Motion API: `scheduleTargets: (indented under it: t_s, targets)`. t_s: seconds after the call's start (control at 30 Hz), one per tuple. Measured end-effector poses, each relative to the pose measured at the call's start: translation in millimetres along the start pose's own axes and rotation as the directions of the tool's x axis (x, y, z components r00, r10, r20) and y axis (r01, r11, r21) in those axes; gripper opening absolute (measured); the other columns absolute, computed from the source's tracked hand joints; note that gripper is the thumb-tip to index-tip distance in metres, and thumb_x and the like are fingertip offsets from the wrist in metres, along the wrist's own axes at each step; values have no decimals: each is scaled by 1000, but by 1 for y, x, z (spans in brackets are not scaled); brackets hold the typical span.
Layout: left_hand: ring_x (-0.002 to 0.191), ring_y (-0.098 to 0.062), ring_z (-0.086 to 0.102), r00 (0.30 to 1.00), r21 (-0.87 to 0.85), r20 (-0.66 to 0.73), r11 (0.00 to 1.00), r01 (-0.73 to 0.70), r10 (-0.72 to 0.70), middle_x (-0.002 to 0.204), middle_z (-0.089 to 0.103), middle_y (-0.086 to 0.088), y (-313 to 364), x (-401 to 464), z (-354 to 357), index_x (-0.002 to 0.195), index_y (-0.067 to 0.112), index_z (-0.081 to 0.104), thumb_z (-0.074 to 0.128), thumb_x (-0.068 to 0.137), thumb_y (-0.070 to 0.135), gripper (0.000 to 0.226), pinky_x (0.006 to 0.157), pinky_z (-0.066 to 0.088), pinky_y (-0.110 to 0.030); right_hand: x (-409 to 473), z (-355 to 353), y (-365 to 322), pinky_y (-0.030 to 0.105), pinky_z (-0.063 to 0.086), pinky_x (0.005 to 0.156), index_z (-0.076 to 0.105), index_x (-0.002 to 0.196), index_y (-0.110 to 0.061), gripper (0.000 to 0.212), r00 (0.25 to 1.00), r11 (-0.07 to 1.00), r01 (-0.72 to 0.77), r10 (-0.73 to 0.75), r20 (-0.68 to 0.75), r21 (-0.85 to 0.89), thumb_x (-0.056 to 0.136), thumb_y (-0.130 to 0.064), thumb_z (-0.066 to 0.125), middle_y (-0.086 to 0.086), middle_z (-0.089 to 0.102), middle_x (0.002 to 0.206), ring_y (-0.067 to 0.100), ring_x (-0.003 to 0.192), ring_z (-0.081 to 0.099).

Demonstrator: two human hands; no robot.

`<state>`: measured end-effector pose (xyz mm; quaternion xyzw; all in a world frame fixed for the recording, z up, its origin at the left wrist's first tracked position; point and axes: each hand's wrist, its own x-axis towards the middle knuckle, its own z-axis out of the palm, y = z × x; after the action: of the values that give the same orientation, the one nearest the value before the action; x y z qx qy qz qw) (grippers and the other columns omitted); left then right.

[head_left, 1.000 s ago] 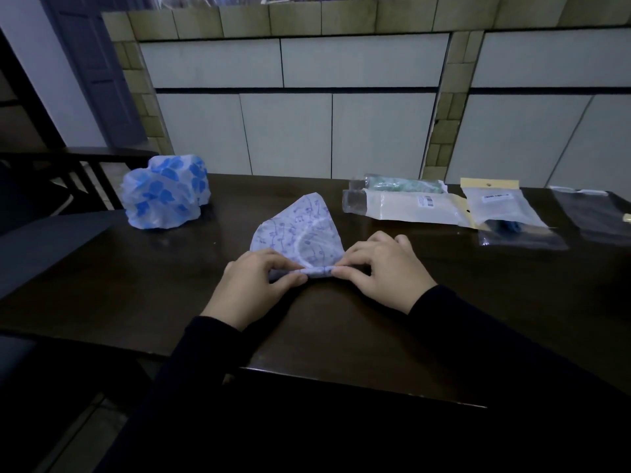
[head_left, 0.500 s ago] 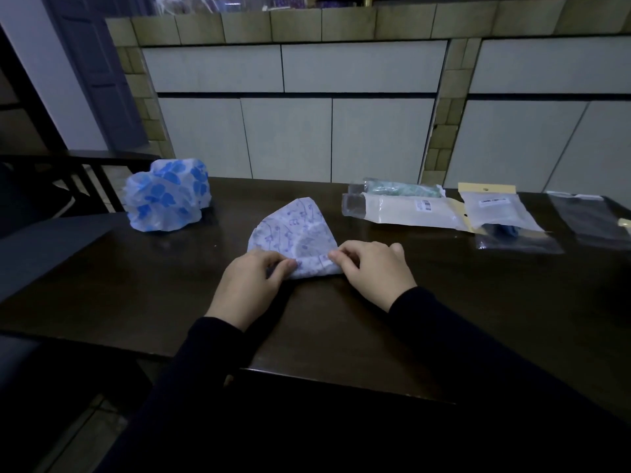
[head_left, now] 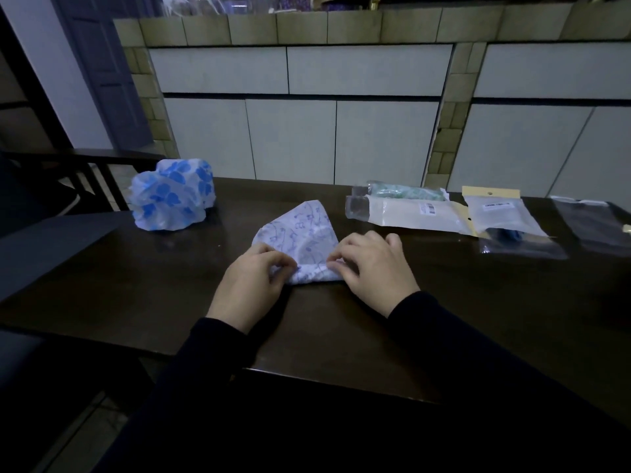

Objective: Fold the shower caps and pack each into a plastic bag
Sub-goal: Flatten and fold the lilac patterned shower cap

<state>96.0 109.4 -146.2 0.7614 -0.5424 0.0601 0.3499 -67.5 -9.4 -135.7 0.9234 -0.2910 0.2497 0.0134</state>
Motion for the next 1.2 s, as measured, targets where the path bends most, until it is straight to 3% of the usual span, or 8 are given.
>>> scheduleTargets:
  t_s: [0.17,0.33,0.57,0.7,0.83,0.97,1.1,1.2]
  targets:
    - [99,-13,52,995,46,52,996,82,-84,98,61,14,-1,-4,-3,97,29,75,68,81,46,25,88,44,-28,-2,-4,4,34,27,89,65,117,-40,48,987,1000,-20,18,161,8,83,-69,48,-21,57,118,7,103,42]
    - [107,-9,50,976,10,161,989,150,-149,99,52,13,-8,-1,-9,110,27,71,75,74,47,42,93,37,-21,1,-4,6,31,27,86,64,117,-44,39,973,994,-97,86,212,41,85,-63,52,-16,47,111,9,106,37]
    - [98,-13,54,992,-31,82,994,101,-98,92,55,9,-10,-6,-6,105,26,74,71,83,37,26,84,36,-19,-1,-4,4,31,32,82,70,110,-37,33,992,995,87,-82,95,-50,94,-53,45,-17,62,108,10,96,47]
    - [85,-4,55,994,-84,30,991,104,-102,89,60,7,-8,-6,-10,95,25,76,68,85,38,18,74,33,-14,2,-2,8,30,32,81,69,102,-33,34,993,1000,13,-13,118,0,96,-52,42,-14,69,97,9,86,50]
    - [79,-11,56,993,6,44,994,113,-113,80,57,6,-6,-1,-10,88,28,74,60,88,46,22,69,35,-24,4,4,8,31,35,88,68,92,-28,35,990,988,-108,97,100,110,96,-51,42,-9,67,83,9,80,54]
    - [79,-16,59,983,10,60,985,173,-174,79,63,4,-7,5,-11,81,29,55,59,86,52,23,69,43,-31,5,7,3,31,30,86,68,97,-32,30,969,966,-243,236,74,91,97,-49,44,-12,66,84,10,81,57]
    - [81,-17,58,987,74,34,985,153,-156,85,60,4,-4,7,-8,79,28,52,61,84,52,26,69,42,-30,3,9,0,34,35,81,68,100,-33,29,977,975,-211,212,2,-62,96,-48,44,-10,61,91,13,89,51]
    - [77,-10,52,995,106,-82,992,61,-53,95,47,8,-3,6,-8,78,28,57,69,80,46,22,65,37,-26,3,7,2,33,39,76,66,110,-33,21,991,994,-111,109,-74,-23,95,-37,52,-7,54,100,15,92,50]
